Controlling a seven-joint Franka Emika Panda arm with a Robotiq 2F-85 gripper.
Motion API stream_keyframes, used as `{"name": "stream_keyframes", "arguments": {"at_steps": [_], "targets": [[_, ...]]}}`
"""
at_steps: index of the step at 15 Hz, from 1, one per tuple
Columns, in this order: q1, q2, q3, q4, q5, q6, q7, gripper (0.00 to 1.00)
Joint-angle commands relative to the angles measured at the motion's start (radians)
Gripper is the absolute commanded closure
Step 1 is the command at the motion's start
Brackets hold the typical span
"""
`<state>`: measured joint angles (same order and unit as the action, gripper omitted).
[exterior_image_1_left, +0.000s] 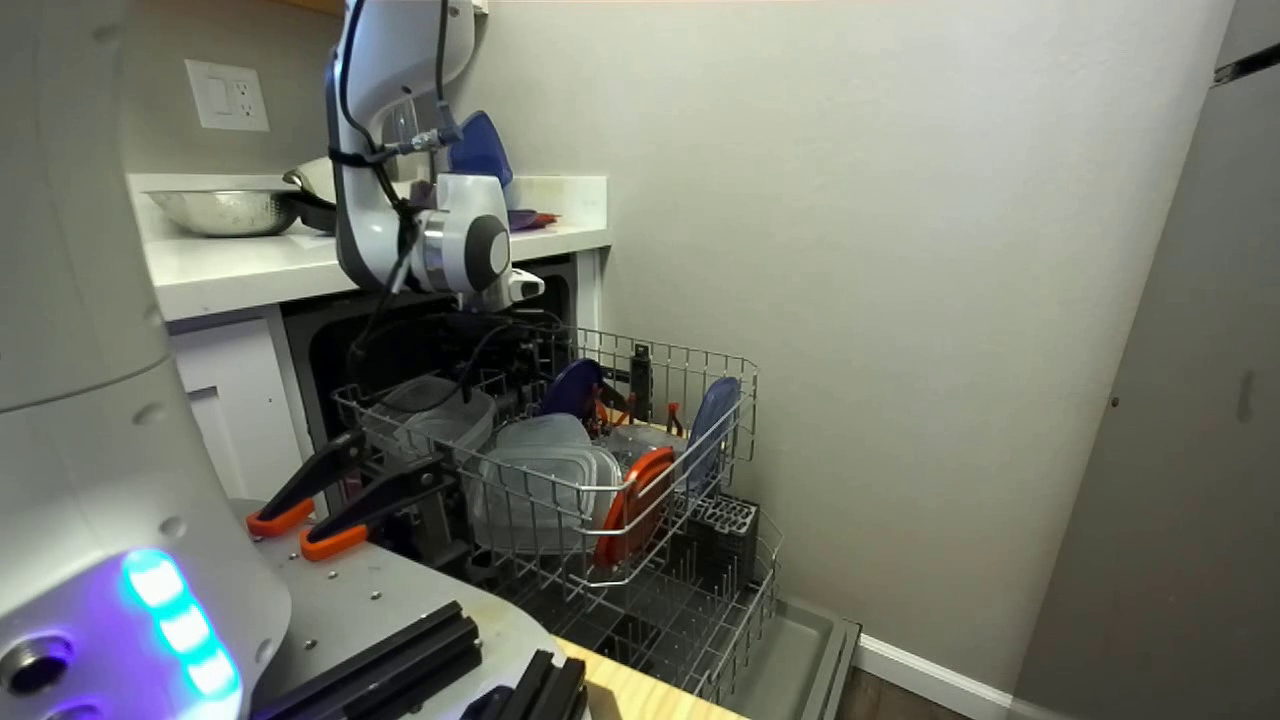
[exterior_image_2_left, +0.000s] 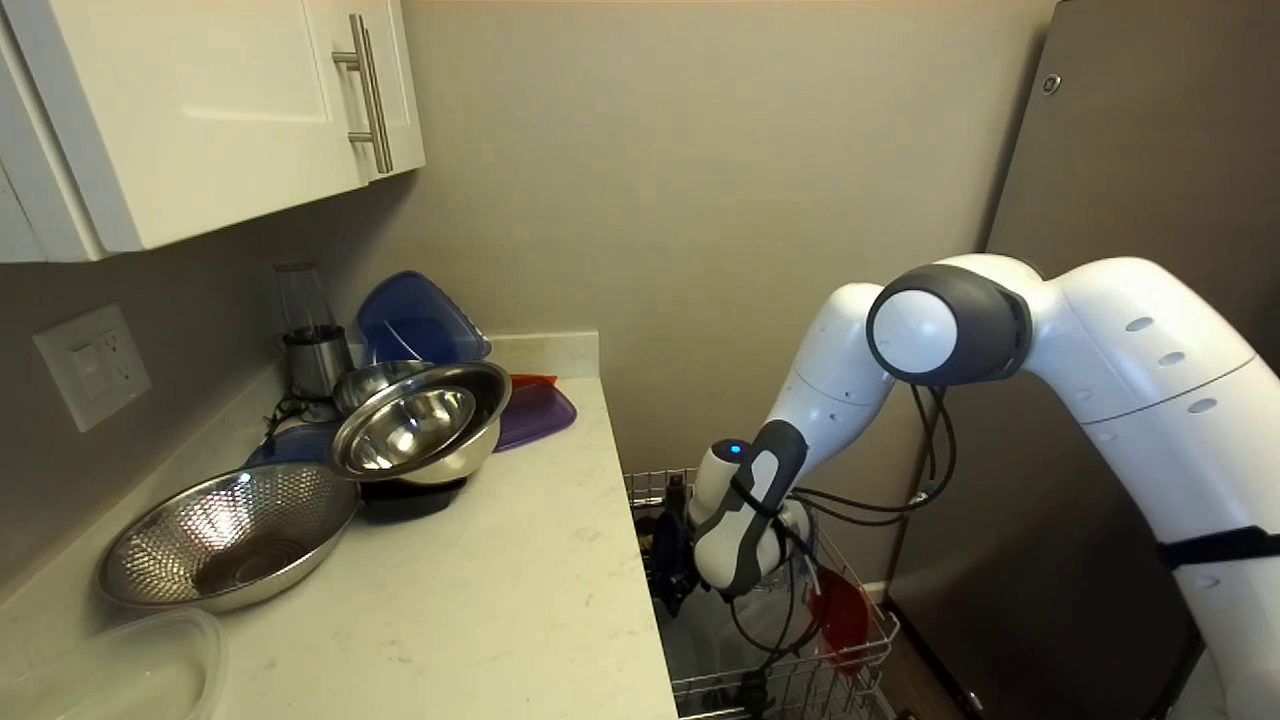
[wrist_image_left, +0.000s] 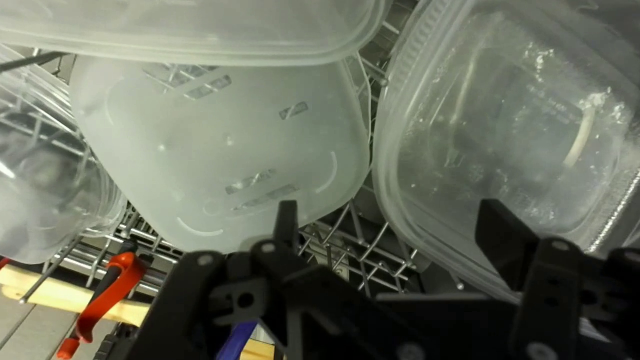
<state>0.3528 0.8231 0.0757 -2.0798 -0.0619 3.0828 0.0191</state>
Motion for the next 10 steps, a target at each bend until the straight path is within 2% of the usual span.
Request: {"name": "stream_keyframes", "arguments": {"at_steps": [1,7,10], "targets": [[-0.019,0.055,0.017,0.036,0.000,0.037,-0.002,0.40],[-0.063,0.056,0.043,-0.002,0.004,0.051,-0.011,0.78],[-0.200,0.045,0.148,-0.055,-0.007,0.043,-0.072,0.96]]}}
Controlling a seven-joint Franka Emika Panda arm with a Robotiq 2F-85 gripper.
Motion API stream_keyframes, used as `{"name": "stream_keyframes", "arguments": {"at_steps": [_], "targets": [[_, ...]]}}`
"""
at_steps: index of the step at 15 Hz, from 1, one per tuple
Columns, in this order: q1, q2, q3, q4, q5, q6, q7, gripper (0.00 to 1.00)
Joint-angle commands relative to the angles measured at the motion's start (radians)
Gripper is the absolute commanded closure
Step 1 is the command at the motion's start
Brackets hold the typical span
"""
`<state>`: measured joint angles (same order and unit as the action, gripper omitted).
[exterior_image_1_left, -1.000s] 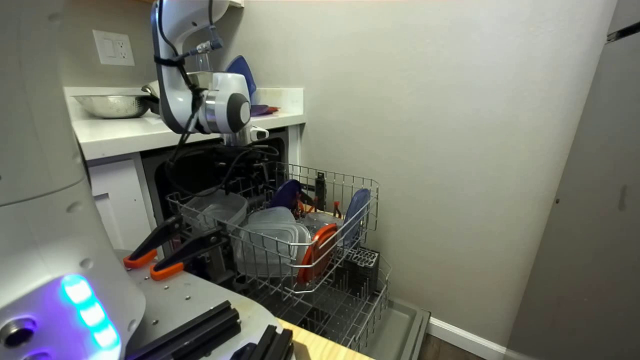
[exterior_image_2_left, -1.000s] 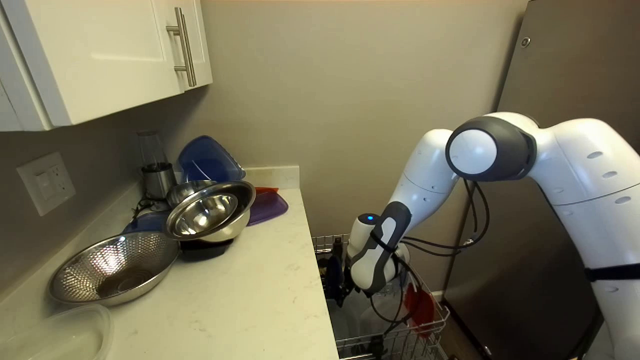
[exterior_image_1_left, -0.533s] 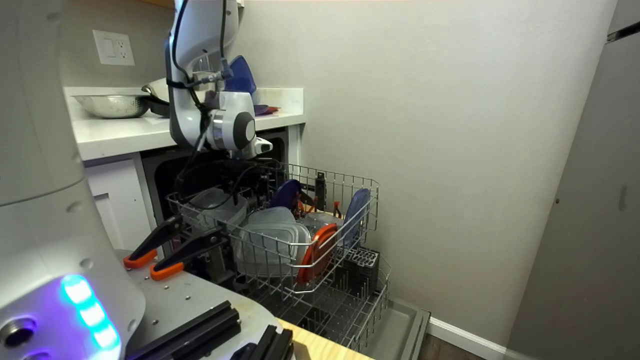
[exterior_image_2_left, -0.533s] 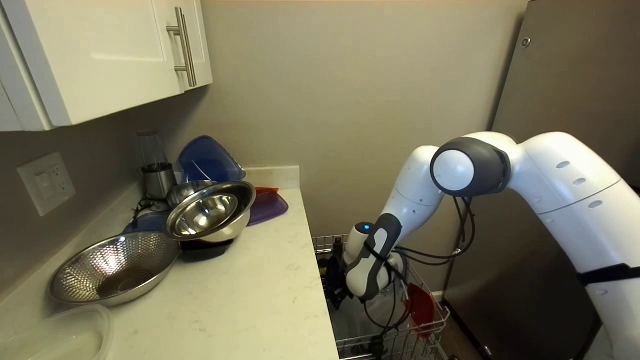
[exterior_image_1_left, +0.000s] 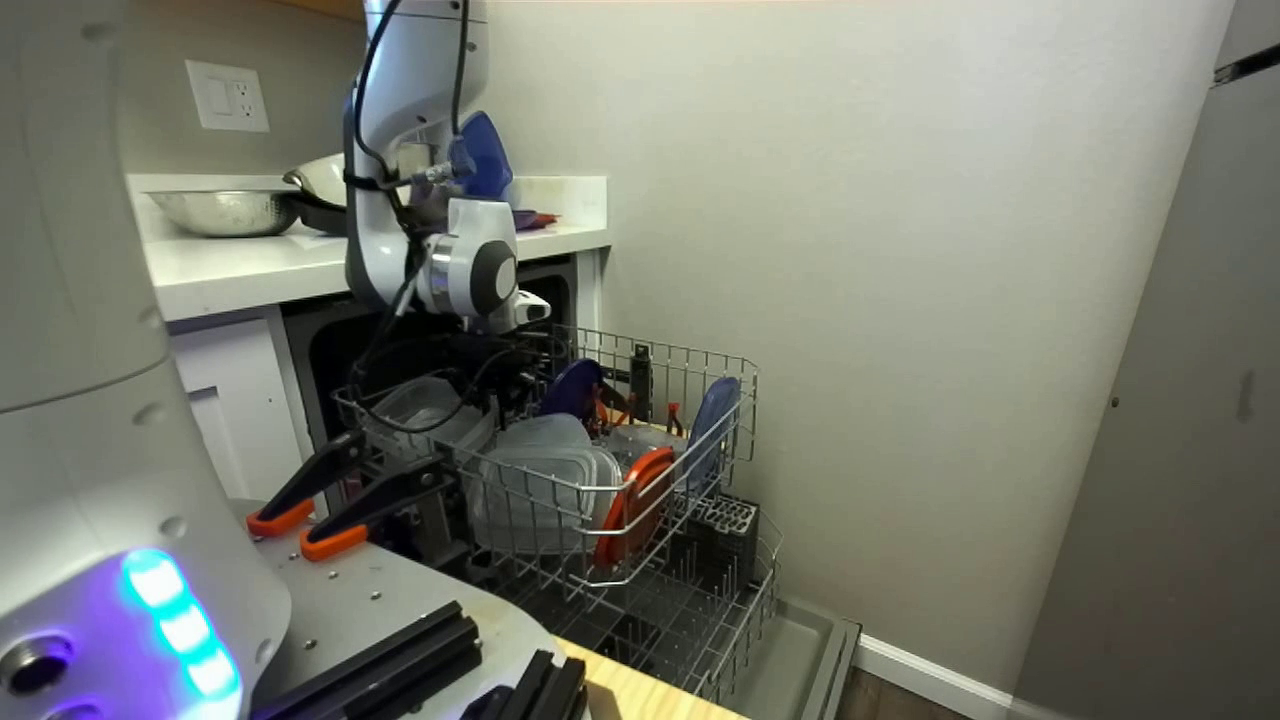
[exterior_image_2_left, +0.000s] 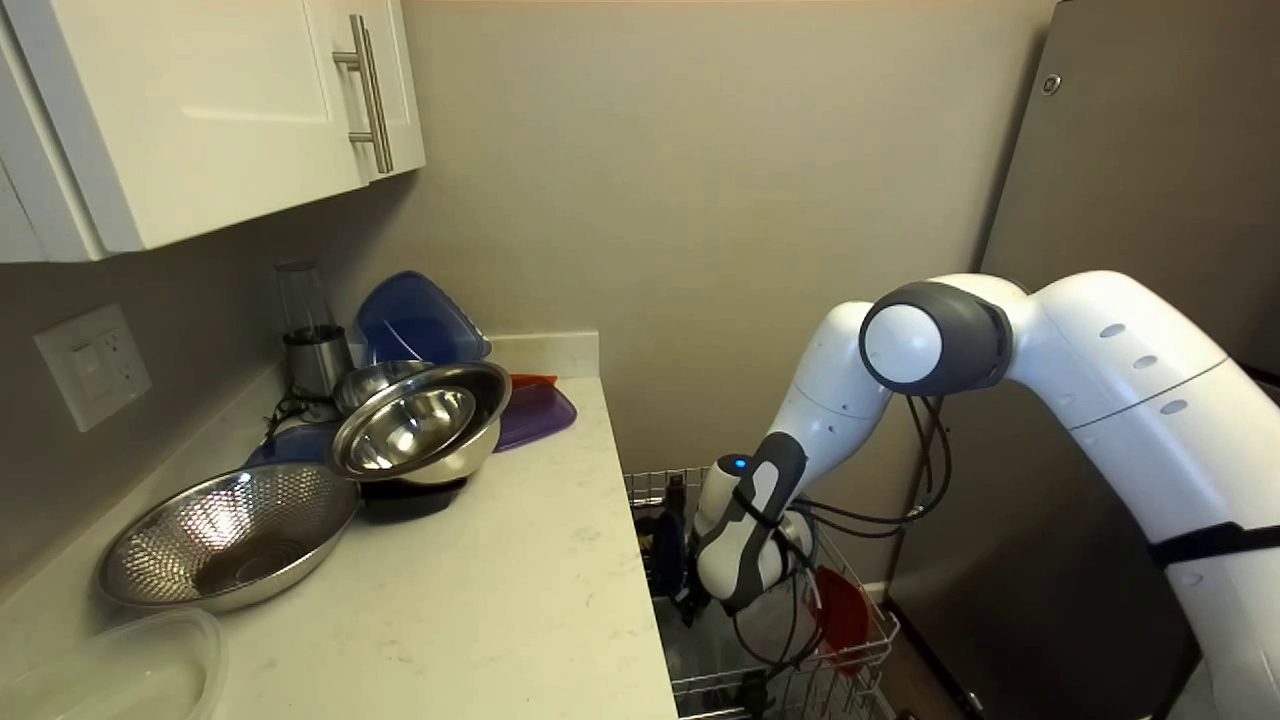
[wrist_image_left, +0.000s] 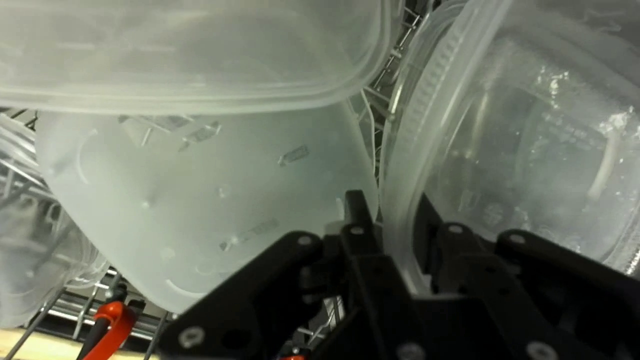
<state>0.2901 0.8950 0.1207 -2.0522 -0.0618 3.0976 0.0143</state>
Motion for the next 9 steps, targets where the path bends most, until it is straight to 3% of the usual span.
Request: {"name": "stream_keyframes", "arguments": {"at_steps": [1,3,5,7,9], "targets": [[-0.220,-0.021,0.169,-0.103,-0.018,0.022,-0.114,0.96],[-0.352,0.003,0.287,-0.142,0.033,0.016,-0.262,1.00],[-0.496,0.016,0.368,-0.174,0.011,-0.004,-0.325,0.95],[-0.626,0.021,0.423,-0.207,-0.044,-0.029,-0.340,0.95],[-0.712,0.008,0.451,-0.241,-0.054,-0.054,-0.360,0.95]]}}
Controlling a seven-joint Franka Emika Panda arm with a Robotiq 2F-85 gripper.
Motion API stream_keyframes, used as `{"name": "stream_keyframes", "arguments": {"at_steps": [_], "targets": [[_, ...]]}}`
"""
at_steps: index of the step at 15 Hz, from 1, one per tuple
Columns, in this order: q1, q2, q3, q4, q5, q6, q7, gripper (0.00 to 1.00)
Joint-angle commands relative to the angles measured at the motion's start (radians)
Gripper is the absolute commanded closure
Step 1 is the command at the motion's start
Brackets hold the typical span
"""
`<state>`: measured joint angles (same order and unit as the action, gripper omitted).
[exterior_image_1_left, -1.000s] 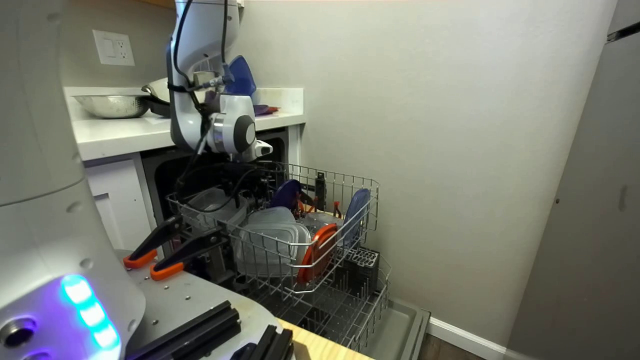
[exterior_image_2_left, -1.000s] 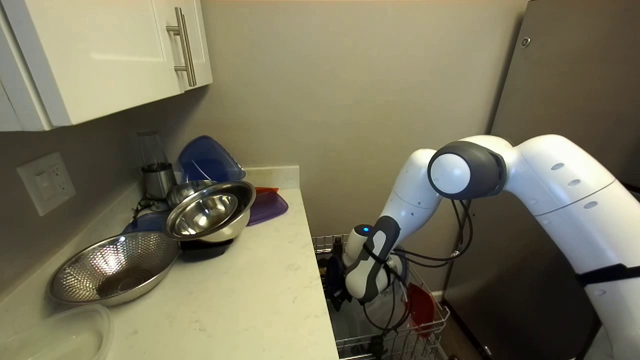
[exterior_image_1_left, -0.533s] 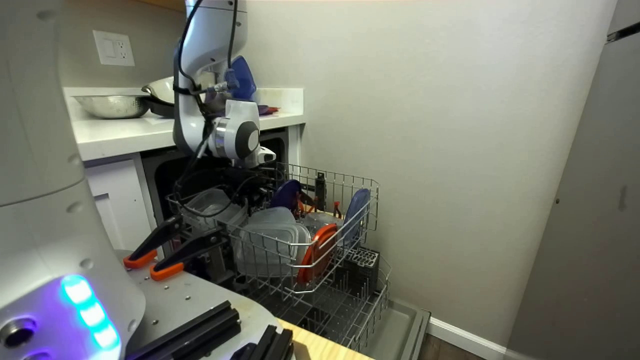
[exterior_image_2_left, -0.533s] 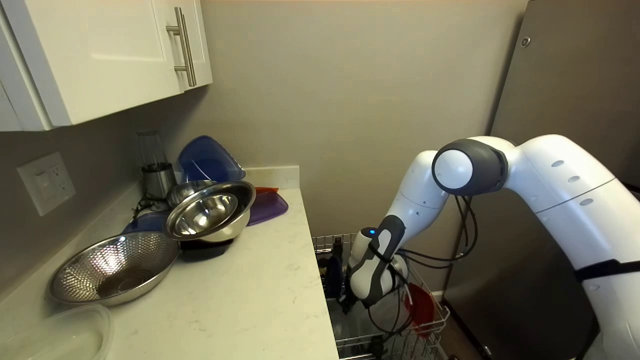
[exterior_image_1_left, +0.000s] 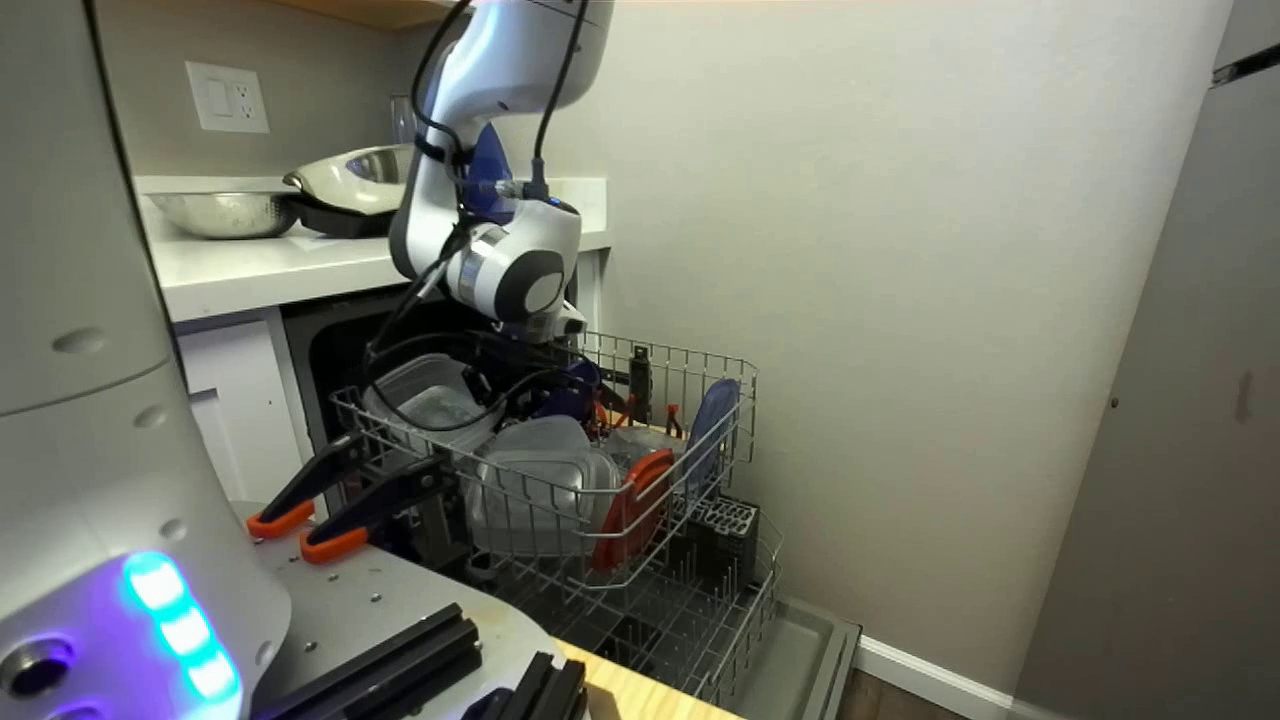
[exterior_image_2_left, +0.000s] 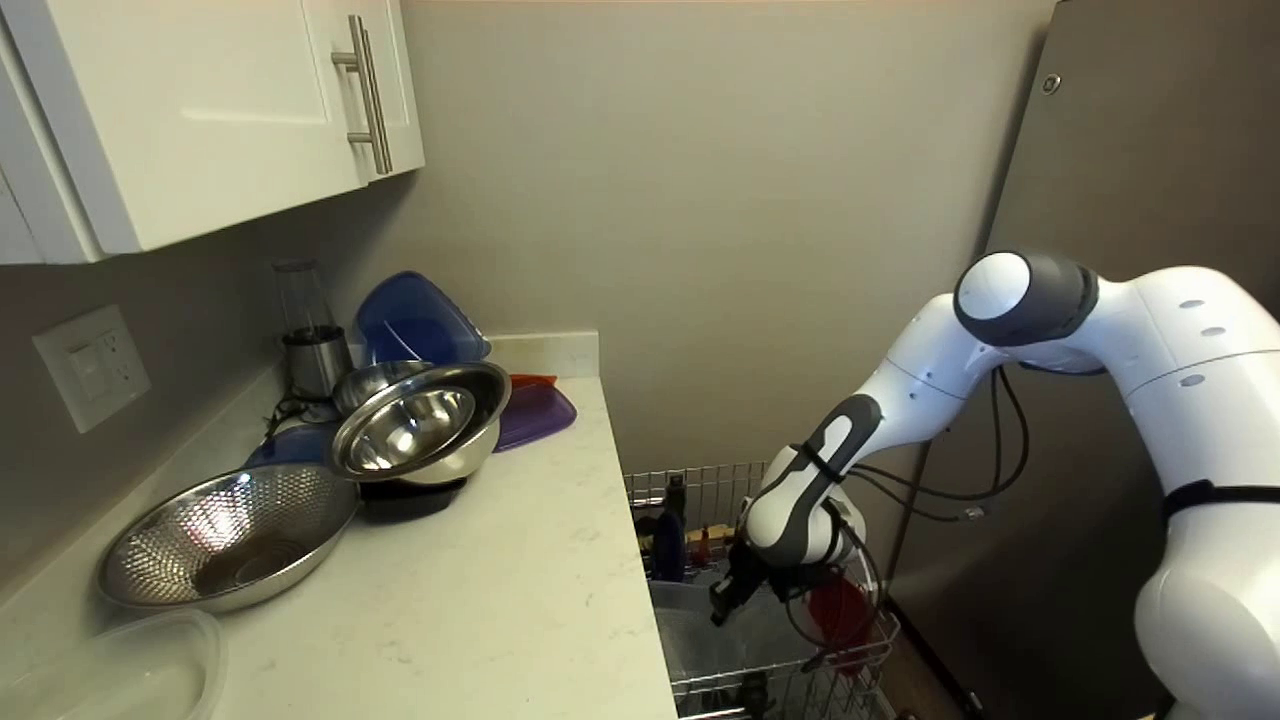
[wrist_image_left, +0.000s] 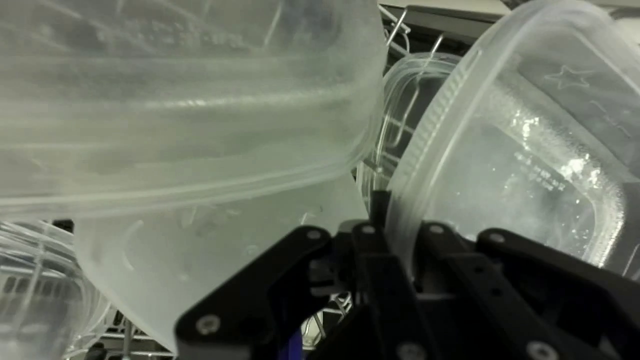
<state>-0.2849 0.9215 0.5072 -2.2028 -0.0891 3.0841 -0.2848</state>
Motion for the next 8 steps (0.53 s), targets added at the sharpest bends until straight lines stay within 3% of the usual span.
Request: {"name": "stream_keyframes", "arguments": {"at_steps": [1,4,8], "targets": [[-0.167,-0.031,0.066,-0.113,-0.024,-0.047,-0.068,0.95],[-0.230,-0.065,0.077,-0.183,-0.005,0.056,-0.032,0.95],[-0.262,-0.124,0.084,-0.283,-0.031,0.228,0.038,0.95]]}}
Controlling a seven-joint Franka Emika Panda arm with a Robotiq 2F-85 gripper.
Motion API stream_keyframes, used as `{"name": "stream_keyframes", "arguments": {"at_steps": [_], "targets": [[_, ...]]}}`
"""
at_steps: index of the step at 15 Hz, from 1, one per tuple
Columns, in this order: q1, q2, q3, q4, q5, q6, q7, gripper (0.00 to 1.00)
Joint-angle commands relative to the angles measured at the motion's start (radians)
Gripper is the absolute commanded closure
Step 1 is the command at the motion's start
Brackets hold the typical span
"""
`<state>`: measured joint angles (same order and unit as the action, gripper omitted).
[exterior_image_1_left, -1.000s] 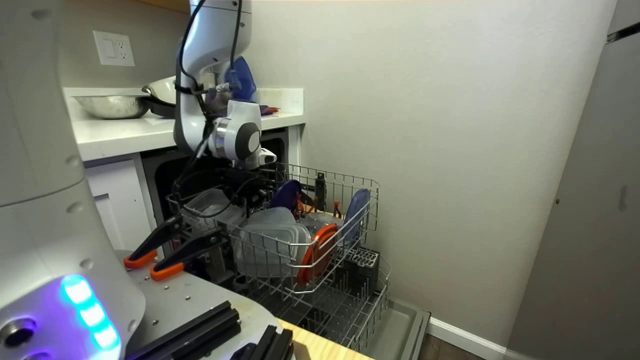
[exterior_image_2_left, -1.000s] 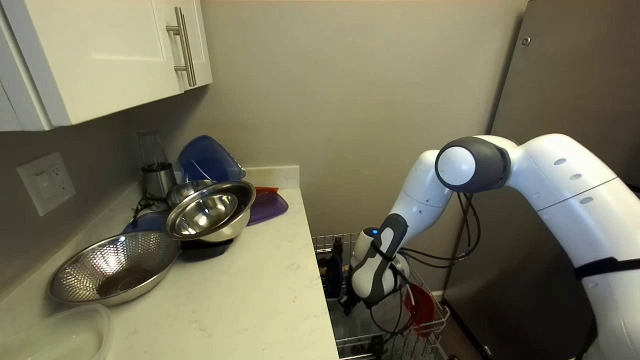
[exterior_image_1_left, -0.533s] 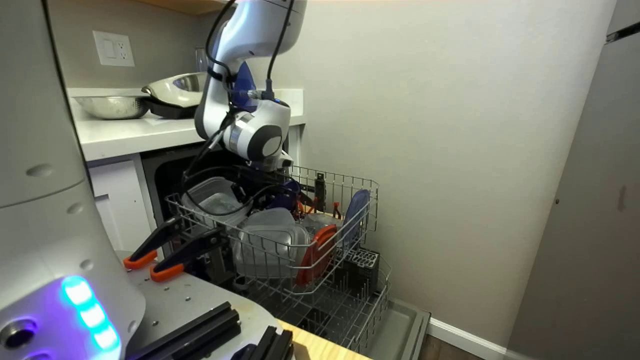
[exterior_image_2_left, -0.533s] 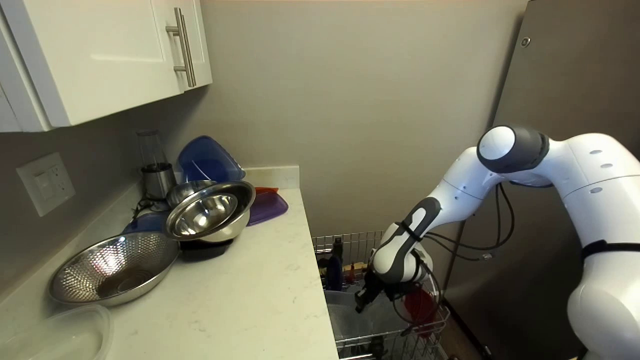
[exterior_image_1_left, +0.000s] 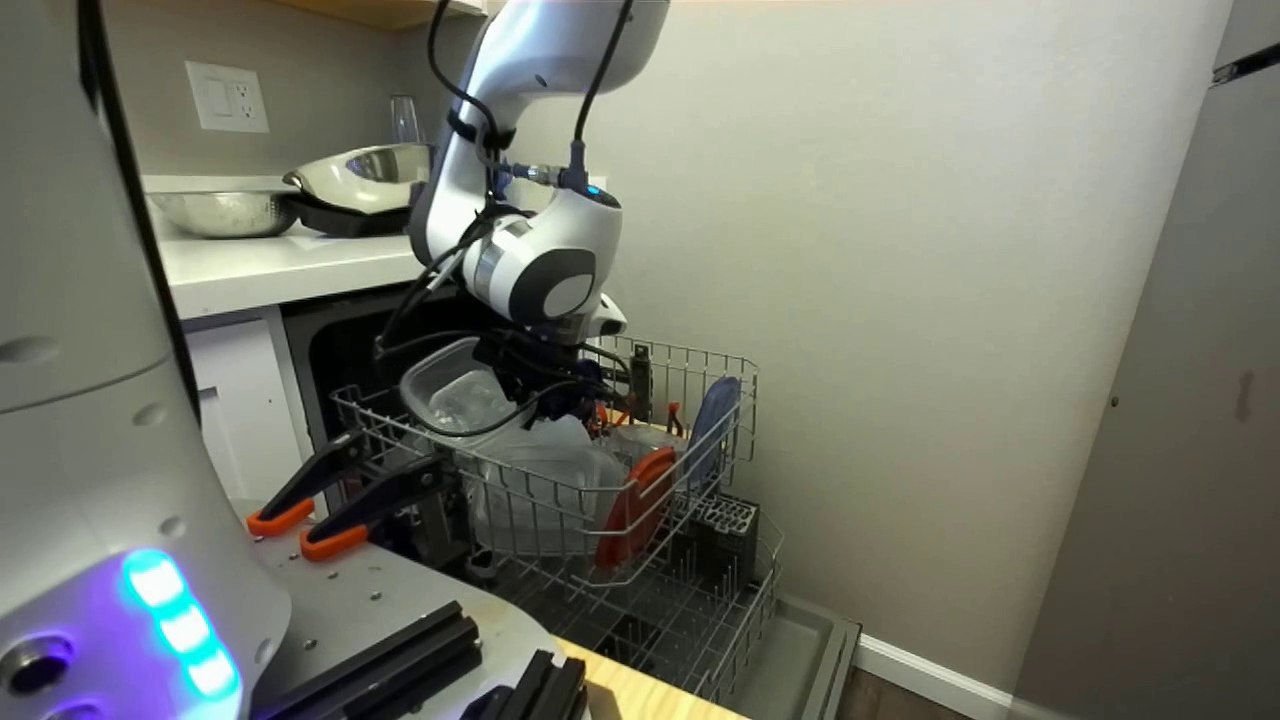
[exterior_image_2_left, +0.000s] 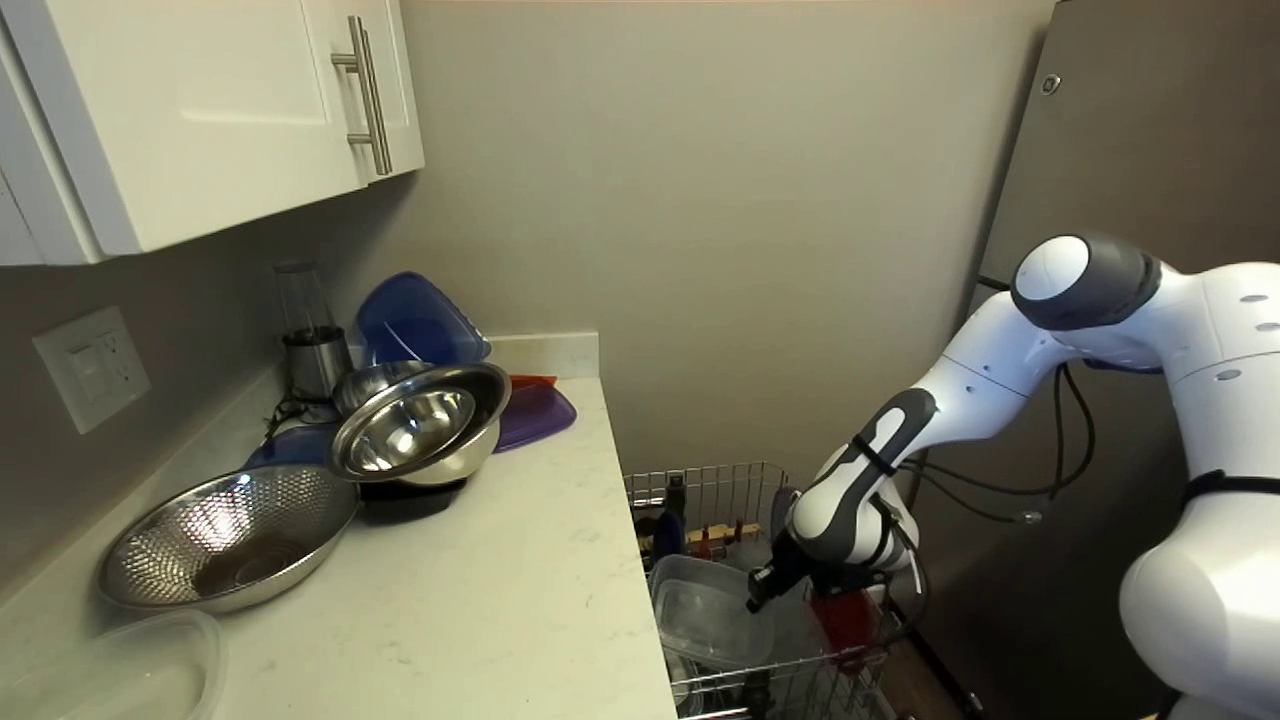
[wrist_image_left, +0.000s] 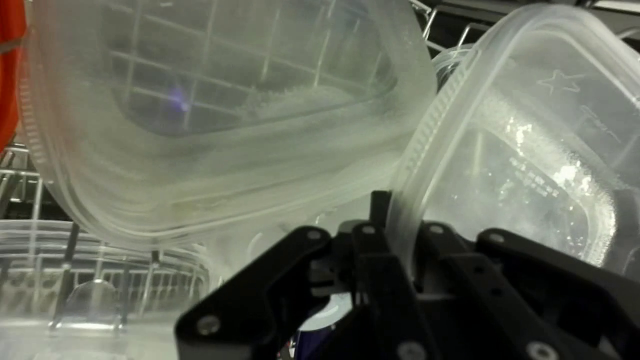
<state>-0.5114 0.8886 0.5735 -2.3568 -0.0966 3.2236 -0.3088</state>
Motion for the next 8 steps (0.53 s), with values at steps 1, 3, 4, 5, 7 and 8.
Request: {"name": "stream_keyframes", "arguments": {"at_steps": [1,3,4,5,7,8], "targets": [[-0.036,-0.105,0.019,-0.153,-0.033,0.132,0.083,0.95],[-0.019,-0.139,0.015,-0.195,-0.045,0.206,0.136,0.95],[-0.004,-0.157,0.011,-0.213,-0.049,0.247,0.172,0.95],[0.011,-0.172,0.007,-0.229,-0.050,0.293,0.213,0.95],[-0.005,-0.233,0.046,-0.195,-0.041,0.245,0.327,0.96],[0.004,-0.258,0.056,-0.181,-0.025,0.244,0.377,0.96]]}}
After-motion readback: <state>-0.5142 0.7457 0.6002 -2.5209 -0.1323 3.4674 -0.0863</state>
